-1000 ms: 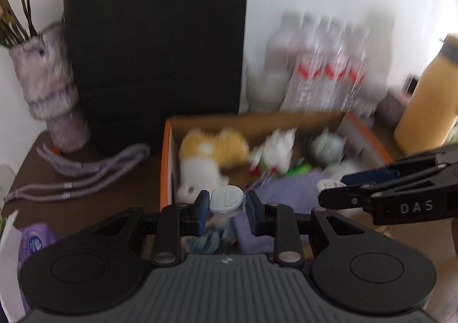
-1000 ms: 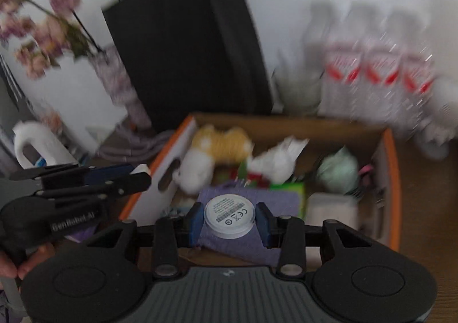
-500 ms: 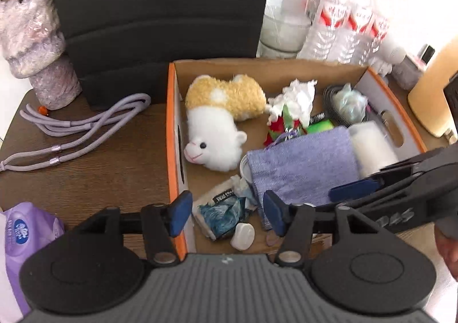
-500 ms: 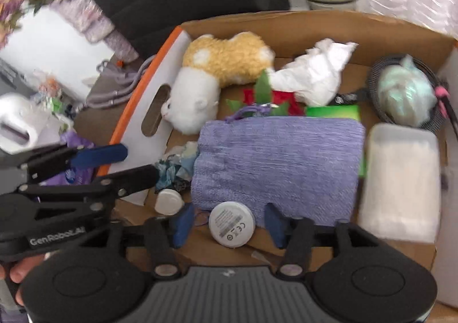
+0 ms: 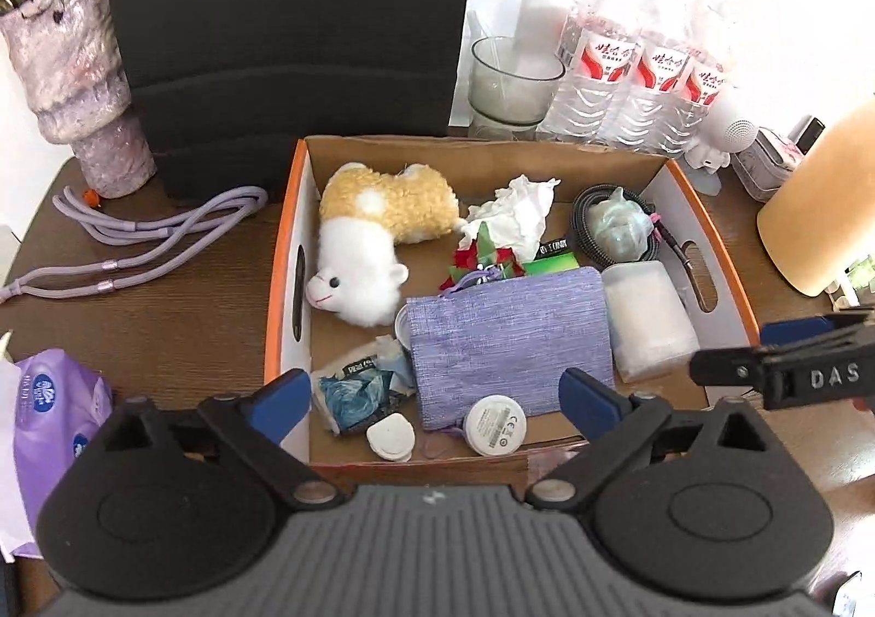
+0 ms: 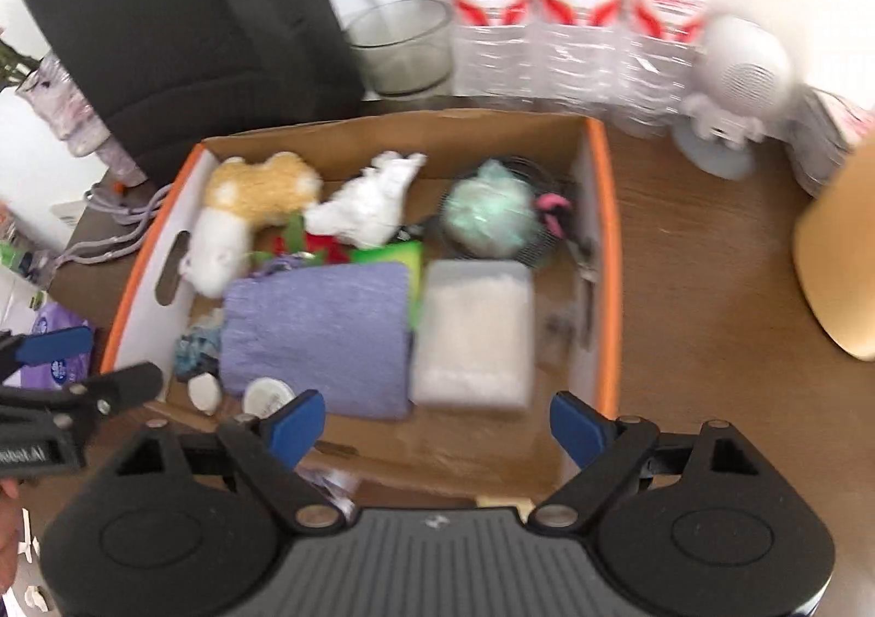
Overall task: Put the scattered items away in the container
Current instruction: 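Withdraw both tools from the box toward the clear packets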
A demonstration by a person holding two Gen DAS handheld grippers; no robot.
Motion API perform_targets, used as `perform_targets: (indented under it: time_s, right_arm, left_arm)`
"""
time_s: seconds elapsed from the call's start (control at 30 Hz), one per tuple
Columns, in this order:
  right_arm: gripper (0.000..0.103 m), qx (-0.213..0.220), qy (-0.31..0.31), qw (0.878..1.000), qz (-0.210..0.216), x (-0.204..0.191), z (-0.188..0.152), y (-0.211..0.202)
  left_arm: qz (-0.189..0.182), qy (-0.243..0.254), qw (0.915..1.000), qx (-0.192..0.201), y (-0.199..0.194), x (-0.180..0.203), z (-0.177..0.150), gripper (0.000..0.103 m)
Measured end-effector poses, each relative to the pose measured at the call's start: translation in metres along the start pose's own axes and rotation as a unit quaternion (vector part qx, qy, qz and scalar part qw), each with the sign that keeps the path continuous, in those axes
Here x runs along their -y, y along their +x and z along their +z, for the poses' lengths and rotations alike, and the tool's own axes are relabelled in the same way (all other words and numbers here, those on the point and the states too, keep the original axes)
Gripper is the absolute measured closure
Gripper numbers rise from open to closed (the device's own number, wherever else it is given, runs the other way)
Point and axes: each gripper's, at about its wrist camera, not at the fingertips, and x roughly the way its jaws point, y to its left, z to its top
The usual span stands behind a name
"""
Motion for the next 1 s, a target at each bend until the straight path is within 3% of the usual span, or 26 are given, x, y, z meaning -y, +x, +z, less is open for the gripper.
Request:
perform_targets:
  time_s: [0.13, 0.2, 0.27, 0.33, 0.4, 0.5, 0.77, 0.87, 1.0]
  right_arm:
    - [0.014, 0.016, 0.001, 1.0, -0.007, 0.002, -0.009, -0.014]
    - [0.014, 0.055, -0.005, 0.998, -0.022, -0.004, -0.018, -0.022]
    - [0.014, 0.161, -0.013, 0.986, -0.046, -0.013, -0.034, -0.036]
    - [0.014, 0.274, -0.03, 0.96, -0.053, -0.021, -0.059, -0.049]
    - [0.013, 0.336, -0.048, 0.939, -0.043, -0.027, -0.078, -0.053]
    - [0.013, 0.356, -0.06, 0.932, -0.033, -0.034, -0.092, -0.053]
    - [0.013, 0.371, -0.059, 0.926, -0.042, -0.044, -0.124, -0.057]
    - [0.013, 0.381, -0.037, 0.922, -0.049, -0.045, -0.165, -0.069]
    - [0.013, 0.385, -0.033, 0.922, -0.035, -0.042, -0.249, -0.075]
  left_arm:
    - [0.033, -0.005, 0.9993, 0.019, -0.009, 0.006, -0.003, 0.002]
    - [0.067, -0.012, 0.9946, 0.079, -0.022, 0.009, -0.012, 0.002]
    - [0.092, -0.016, 0.9779, 0.187, -0.041, 0.014, -0.031, 0.0]
    - [0.098, -0.013, 0.9549, 0.28, -0.054, 0.019, -0.052, 0.0]
    - [0.101, -0.003, 0.9407, 0.324, -0.061, 0.025, -0.067, 0.0]
    - [0.097, 0.0, 0.9374, 0.334, -0.064, 0.031, -0.081, 0.0]
    - [0.088, -0.015, 0.9445, 0.316, -0.066, 0.027, -0.113, 0.0]
    - [0.075, -0.028, 0.9436, 0.321, -0.079, 0.023, -0.157, 0.0]
    - [0.06, -0.023, 0.9387, 0.339, -0.101, 0.025, -0.243, 0.0]
